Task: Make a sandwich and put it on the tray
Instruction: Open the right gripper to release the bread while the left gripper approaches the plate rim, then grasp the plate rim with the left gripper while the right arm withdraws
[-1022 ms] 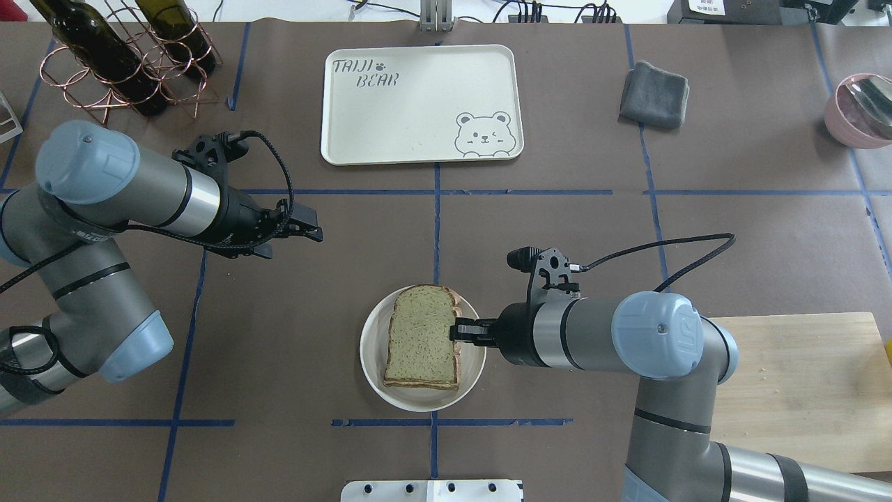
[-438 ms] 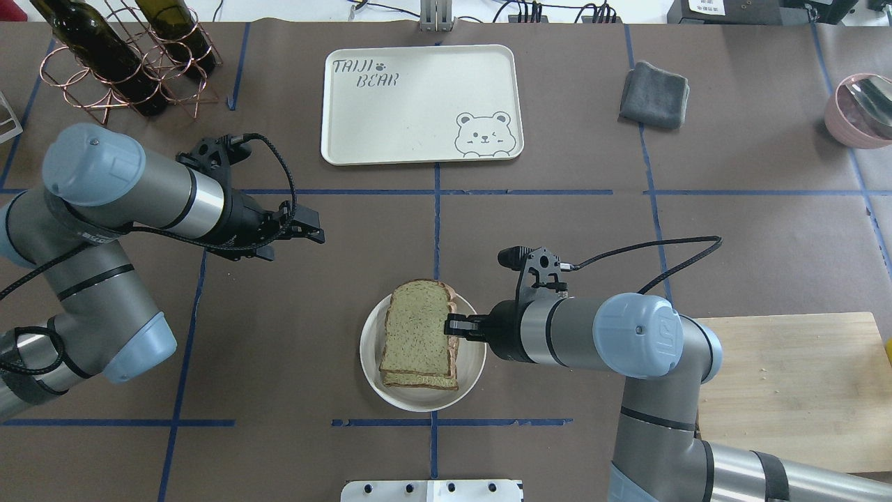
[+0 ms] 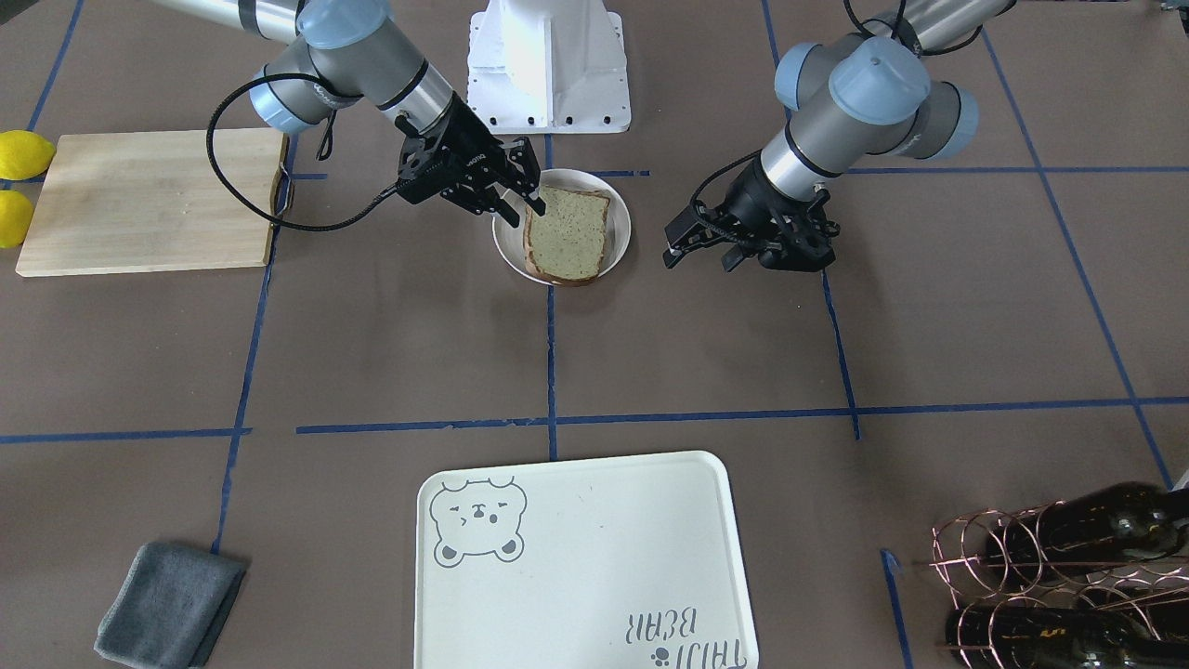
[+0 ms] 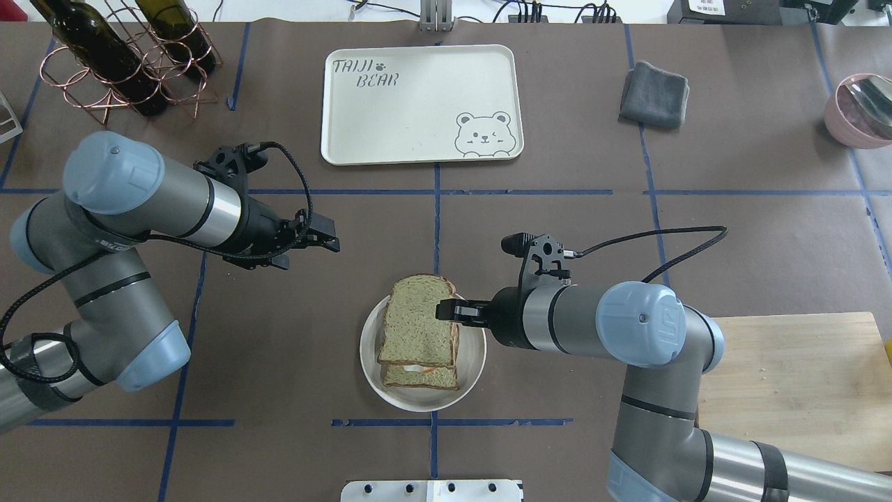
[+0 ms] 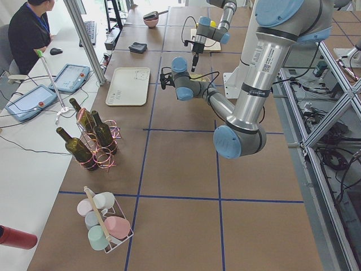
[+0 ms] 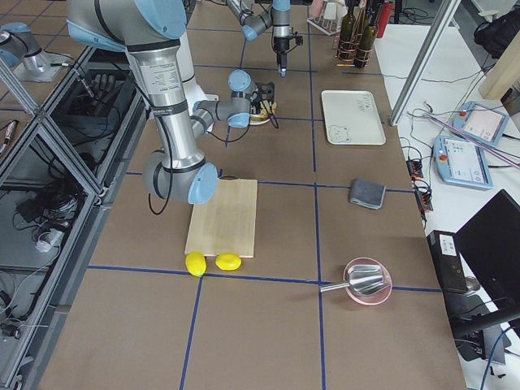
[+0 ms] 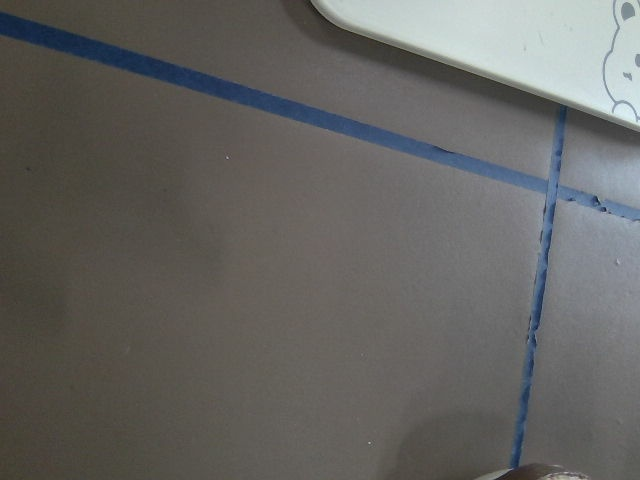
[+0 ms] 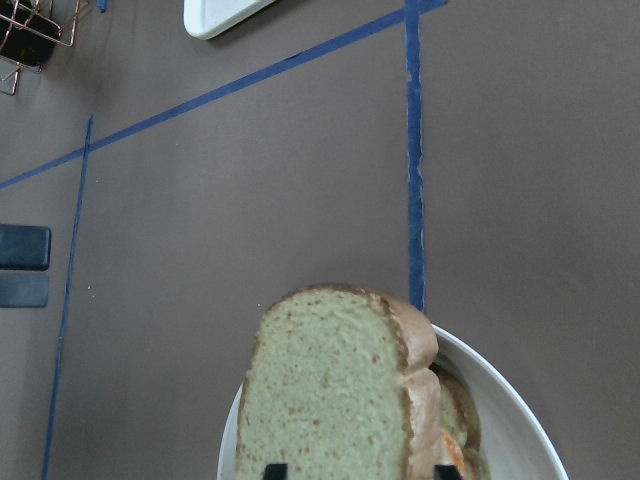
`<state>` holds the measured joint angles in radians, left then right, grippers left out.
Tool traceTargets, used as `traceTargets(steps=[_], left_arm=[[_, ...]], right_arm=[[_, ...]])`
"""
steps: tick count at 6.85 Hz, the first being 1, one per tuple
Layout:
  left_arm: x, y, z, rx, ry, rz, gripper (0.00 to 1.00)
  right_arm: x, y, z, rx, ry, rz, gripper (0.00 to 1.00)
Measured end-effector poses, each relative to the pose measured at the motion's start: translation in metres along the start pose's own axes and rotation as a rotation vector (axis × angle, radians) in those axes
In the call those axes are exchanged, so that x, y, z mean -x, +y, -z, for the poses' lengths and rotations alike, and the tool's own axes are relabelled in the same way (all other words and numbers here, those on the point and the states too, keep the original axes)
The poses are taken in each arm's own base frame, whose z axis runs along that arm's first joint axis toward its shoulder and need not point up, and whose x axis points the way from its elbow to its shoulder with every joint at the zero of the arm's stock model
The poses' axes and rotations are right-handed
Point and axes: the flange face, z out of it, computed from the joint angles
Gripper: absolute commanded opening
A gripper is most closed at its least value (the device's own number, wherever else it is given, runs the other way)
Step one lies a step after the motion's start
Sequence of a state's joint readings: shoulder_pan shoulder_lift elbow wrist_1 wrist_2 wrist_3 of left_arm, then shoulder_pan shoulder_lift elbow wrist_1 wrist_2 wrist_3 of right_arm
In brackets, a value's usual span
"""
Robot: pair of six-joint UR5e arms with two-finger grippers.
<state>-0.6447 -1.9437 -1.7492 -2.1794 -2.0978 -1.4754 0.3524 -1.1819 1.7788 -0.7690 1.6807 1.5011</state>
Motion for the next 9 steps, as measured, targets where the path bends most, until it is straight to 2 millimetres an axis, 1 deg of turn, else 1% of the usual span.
traceTargets(steps=[1, 2, 3, 4, 6, 7, 8, 9], left_arm=[[-0.01, 0.018, -0.014, 0.018, 0.003, 0.0, 0.66], [-0.019, 0.043, -0.034, 0.03, 0.0, 0.002, 0.5], [-0.023, 0.063, -0.048, 0.038, -0.005, 0.0, 0.43], [-0.023, 0.072, -0.055, 0.041, -0.011, -0.001, 0.37], [-0.019, 0.076, -0.061, 0.045, -0.023, 0.0, 0.37], [-0.018, 0.081, -0.07, 0.056, -0.033, -0.002, 0.37], [-0.019, 0.094, -0.082, 0.071, -0.042, -0.009, 0.37], [-0.02, 0.105, -0.091, 0.076, -0.048, -0.017, 0.34]], right_arm=[[0.0, -0.009, 0.006, 0.004, -0.004, -0.001, 1.0], [-0.001, -0.028, 0.018, 0.021, -0.011, -0.008, 1.0], [-0.004, -0.049, 0.033, 0.039, -0.015, -0.016, 1.0], [-0.005, -0.067, 0.046, 0.05, -0.011, -0.025, 1.0], [-0.001, -0.082, 0.063, 0.059, 0.009, -0.04, 1.0], [0.004, -0.089, 0.076, 0.065, 0.018, -0.048, 1.0], [0.008, -0.097, 0.089, 0.071, 0.025, -0.056, 1.0], [0.009, -0.104, 0.098, 0.073, 0.027, -0.062, 1.0]])
